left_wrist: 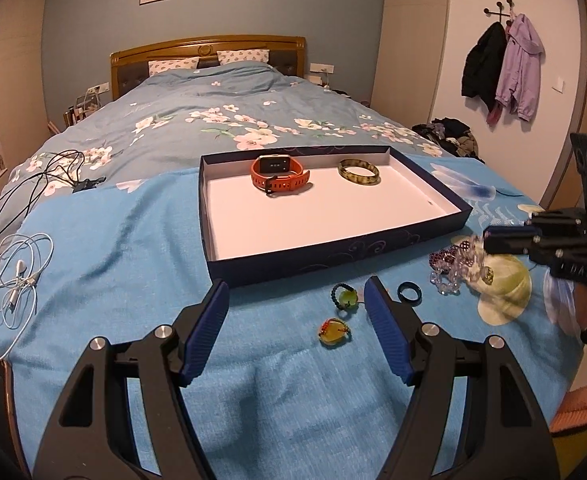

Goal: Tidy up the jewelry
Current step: 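Move the right tool to the clear bead bracelet while the left tool withdraws from the box, then grasp the clear bead bracelet with the right tool while the left tool grasps the pink hair tie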

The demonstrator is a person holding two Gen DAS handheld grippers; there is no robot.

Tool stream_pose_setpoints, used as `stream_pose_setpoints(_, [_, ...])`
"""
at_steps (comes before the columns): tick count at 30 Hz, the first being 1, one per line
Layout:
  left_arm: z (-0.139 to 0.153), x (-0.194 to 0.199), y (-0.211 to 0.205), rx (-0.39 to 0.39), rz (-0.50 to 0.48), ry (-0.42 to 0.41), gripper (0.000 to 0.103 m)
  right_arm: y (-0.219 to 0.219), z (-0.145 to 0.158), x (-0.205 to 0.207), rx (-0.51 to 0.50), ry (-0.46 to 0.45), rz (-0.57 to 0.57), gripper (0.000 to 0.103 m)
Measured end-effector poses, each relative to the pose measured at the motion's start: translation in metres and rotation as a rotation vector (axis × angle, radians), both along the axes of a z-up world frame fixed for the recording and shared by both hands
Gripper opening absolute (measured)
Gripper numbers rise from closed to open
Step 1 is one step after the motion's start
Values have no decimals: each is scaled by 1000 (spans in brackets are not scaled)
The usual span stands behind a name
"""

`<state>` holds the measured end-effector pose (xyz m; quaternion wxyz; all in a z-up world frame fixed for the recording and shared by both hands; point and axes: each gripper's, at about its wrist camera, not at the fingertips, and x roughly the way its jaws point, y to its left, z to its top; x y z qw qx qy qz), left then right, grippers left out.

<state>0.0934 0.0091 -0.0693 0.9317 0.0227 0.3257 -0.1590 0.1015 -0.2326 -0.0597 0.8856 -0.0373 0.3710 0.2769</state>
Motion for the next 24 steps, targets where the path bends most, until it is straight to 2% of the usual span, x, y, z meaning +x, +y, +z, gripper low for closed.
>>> stream_pose_setpoints(7, [-1, -9, -7, 32, -70, -3, 68, -4, 24, -6, 104, -42, -2, 7])
stream_pose_setpoints(14, [-7, -10, -19, 64, -128, 29, 63, -4, 30, -12, 129, -56, 1, 7])
stream_pose_setpoints(19, [-14, -1, -19, 51, -137, 79, 54, -5, 23, -11, 131, -36, -5, 7])
stream_pose_setpoints(24, [-12, -4, -34, 57, -206, 53, 40, -6, 17, -8, 137, -17, -14, 7])
